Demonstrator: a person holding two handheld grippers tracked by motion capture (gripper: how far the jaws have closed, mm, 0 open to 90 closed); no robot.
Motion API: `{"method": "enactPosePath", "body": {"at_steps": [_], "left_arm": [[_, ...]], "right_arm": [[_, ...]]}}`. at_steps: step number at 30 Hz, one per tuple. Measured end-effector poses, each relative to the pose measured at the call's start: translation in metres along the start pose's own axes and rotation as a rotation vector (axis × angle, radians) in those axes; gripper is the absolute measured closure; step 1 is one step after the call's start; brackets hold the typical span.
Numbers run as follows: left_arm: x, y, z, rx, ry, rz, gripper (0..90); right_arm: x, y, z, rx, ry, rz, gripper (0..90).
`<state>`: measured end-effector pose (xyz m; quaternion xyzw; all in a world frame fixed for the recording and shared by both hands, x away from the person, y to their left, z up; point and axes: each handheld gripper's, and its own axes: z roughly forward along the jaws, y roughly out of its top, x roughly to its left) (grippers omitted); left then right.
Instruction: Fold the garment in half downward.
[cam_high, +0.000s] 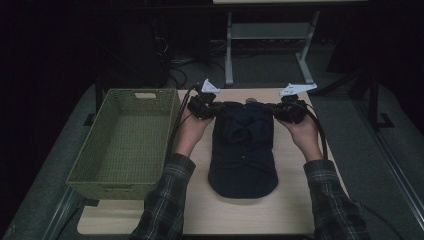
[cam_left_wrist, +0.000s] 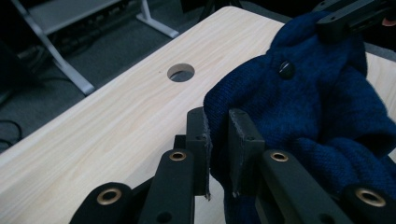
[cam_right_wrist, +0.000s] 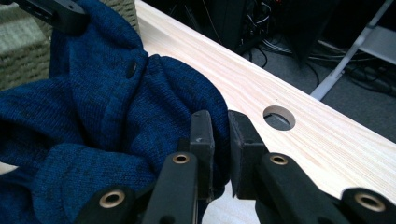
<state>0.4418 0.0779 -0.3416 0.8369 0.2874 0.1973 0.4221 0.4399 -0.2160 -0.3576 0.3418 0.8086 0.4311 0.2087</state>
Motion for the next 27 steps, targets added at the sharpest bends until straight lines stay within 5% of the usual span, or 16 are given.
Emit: {"method": "enactPosePath", "body": {"at_steps": [4,8,14,27], "left_arm": [[-0.012,-0.013,-0.005,-0.047,-0.008,0.01,79.5],[-0.015,-0.02,-0.013,-0.073,-0.067,-0.059,79.1],[-0.024,-0.025,-0.026,-0.075,-0.088,-0.037,77.9],[-0.048,-0.043,-0.055,-0.061,-0.141,-0.064,76.3]], "right_arm": [[0.01,-0.012,-0.003,-0.022,-0.009,-0.015,81.0],[0.014,-0.018,-0.01,-0.036,0.016,0.007,80.6],[0.03,-0.024,-0.024,-0.049,0.023,-0.018,78.7],[0.06,-0.038,-0.048,-0.064,0.087,-0.026,76.7]]}}
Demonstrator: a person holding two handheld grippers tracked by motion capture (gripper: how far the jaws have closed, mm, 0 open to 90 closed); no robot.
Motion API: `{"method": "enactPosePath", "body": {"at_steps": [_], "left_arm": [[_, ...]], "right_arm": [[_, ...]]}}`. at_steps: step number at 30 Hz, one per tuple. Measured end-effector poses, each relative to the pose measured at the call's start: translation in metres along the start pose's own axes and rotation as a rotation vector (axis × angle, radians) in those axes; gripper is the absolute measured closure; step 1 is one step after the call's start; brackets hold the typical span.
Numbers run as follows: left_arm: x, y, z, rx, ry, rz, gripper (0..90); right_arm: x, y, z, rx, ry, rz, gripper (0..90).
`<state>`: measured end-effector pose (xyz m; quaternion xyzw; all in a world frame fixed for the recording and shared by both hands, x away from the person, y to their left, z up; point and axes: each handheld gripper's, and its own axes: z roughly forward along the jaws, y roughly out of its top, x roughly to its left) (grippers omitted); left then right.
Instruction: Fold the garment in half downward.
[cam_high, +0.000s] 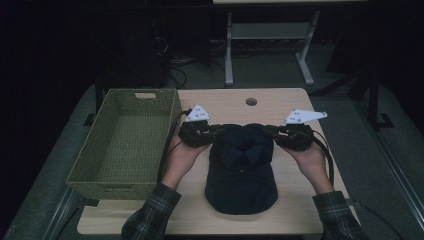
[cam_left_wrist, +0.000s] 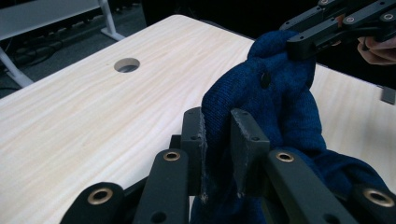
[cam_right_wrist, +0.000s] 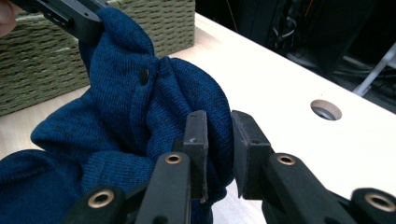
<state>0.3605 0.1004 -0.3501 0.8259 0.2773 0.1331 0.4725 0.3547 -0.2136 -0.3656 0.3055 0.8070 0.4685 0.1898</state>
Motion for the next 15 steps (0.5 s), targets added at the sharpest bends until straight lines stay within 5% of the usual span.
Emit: {"method": "enactPosePath", "body": {"at_steps": [9,15], "left_arm": [[-0.026,-0.019,-0.01,0.066,-0.006,0.046,75.7],[-0.032,-0.036,-0.01,0.086,-0.035,0.008,74.7]], "right_arm": [[0.025,-0.024,-0.013,0.014,0.055,0.022,76.5],[0.035,-0.036,-0.015,0.027,0.075,0.033,75.8]]}}
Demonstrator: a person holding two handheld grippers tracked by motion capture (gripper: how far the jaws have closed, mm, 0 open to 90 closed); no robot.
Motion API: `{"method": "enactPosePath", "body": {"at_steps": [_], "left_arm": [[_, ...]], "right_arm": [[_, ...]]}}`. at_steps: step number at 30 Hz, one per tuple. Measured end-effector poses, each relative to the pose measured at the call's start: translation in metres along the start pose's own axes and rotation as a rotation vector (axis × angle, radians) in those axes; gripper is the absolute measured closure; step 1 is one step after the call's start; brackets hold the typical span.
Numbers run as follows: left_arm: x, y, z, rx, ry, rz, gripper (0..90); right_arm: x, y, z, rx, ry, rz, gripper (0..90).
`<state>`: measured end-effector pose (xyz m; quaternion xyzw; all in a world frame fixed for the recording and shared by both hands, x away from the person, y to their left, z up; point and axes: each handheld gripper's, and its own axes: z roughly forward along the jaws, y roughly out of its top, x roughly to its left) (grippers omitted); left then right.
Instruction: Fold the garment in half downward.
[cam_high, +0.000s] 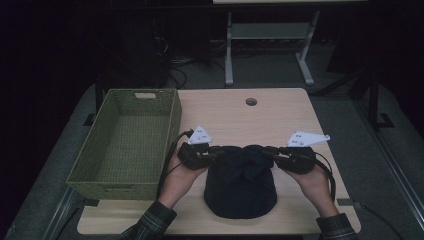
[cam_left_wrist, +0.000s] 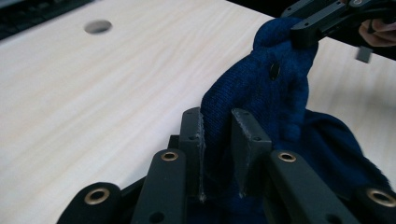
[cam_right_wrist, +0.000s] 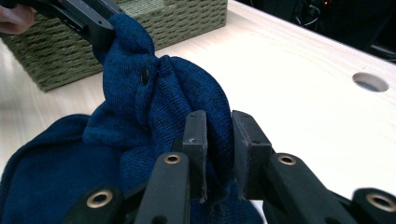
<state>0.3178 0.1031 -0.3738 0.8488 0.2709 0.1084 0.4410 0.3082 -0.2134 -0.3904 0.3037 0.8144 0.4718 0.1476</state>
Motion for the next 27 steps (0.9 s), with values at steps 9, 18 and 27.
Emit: {"method": "enactPosePath", "body": {"at_steps": [9,18,27], "left_arm": [[-0.014,-0.023,0.003,0.037,-0.044,-0.033,71.3],[-0.023,-0.044,0.009,0.09,-0.096,-0.065,62.7],[-0.034,-0.057,0.006,0.115,-0.13,-0.047,57.4]], "right_arm": [[0.016,-0.021,-0.001,0.045,0.035,0.017,74.1],[0.029,-0.042,-0.004,0.096,0.1,0.046,67.4],[0.038,-0.053,-0.005,0.112,0.152,0.057,58.0]]}}
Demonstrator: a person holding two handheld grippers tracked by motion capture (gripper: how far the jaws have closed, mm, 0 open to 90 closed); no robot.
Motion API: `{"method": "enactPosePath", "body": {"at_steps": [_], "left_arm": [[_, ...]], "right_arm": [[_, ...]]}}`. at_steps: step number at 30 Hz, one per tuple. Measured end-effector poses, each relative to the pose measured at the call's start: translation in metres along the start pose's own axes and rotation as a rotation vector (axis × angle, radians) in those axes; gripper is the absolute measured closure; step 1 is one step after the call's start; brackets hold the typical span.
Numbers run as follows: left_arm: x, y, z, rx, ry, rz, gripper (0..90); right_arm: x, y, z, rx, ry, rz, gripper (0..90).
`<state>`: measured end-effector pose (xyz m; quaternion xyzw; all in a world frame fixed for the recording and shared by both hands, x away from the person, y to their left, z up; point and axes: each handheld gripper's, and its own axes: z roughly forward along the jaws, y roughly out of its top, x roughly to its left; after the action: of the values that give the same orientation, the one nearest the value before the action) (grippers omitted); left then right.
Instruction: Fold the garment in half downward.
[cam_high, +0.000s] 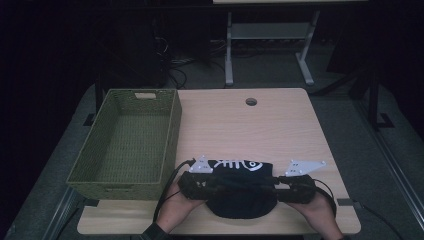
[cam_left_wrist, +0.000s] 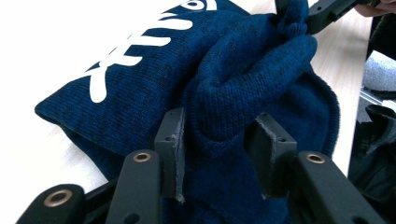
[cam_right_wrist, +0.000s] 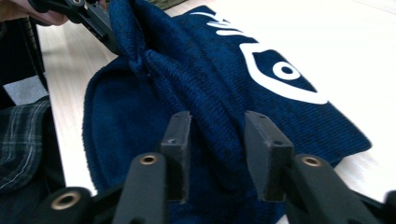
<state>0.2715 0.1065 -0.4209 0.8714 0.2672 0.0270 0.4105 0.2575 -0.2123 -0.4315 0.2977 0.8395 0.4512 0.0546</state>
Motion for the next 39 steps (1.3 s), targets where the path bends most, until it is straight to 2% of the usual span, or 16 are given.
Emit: {"method": "enactPosePath", "body": {"at_steps": [6,11,14,17,20,22,24,26,28,29,34,39], "left_arm": [[-0.004,0.004,-0.016,-0.037,-0.014,0.019,48.9],[-0.004,0.014,-0.038,-0.095,-0.004,0.031,48.1],[-0.003,0.018,-0.046,-0.12,0.011,0.028,51.7],[0.0,0.023,-0.047,-0.125,0.027,0.021,59.0],[0.003,0.028,-0.042,-0.125,0.043,0.018,68.2],[0.007,0.033,-0.035,-0.116,0.06,0.018,73.9],[0.012,0.036,-0.028,-0.109,0.076,0.003,80.4],[0.017,0.039,-0.02,-0.093,0.086,-0.012,88.9],[0.023,0.041,-0.012,-0.068,0.104,-0.031,90.0],[0.027,0.041,-0.008,-0.048,0.109,-0.036,90.0],[0.043,0.042,0.011,-0.03,0.129,-0.089,90.0],[0.053,0.038,0.023,0.004,0.137,-0.105,90.0]], "right_arm": [[0.004,0.001,-0.008,-0.031,0.022,-0.006,48.5],[0.005,0.009,-0.023,-0.086,0.029,-0.002,47.8],[0.003,0.012,-0.029,-0.111,0.029,-0.01,47.9],[0.0,0.015,-0.036,-0.126,0.025,-0.008,50.0],[-0.006,0.016,-0.037,-0.125,0.003,0.006,55.1],[-0.012,0.016,-0.035,-0.126,-0.009,0.02,62.0],[-0.018,0.017,-0.032,-0.121,-0.025,0.025,72.3],[-0.023,0.017,-0.028,-0.11,-0.043,0.012,82.4],[-0.027,0.018,-0.022,-0.095,-0.052,0.006,89.6],[-0.029,0.018,-0.019,-0.086,-0.052,0.007,89.8],[-0.03,0.018,-0.004,-0.042,-0.029,0.004,89.9],[-0.023,0.014,0.002,-0.016,-0.002,-0.01,89.9]]}}
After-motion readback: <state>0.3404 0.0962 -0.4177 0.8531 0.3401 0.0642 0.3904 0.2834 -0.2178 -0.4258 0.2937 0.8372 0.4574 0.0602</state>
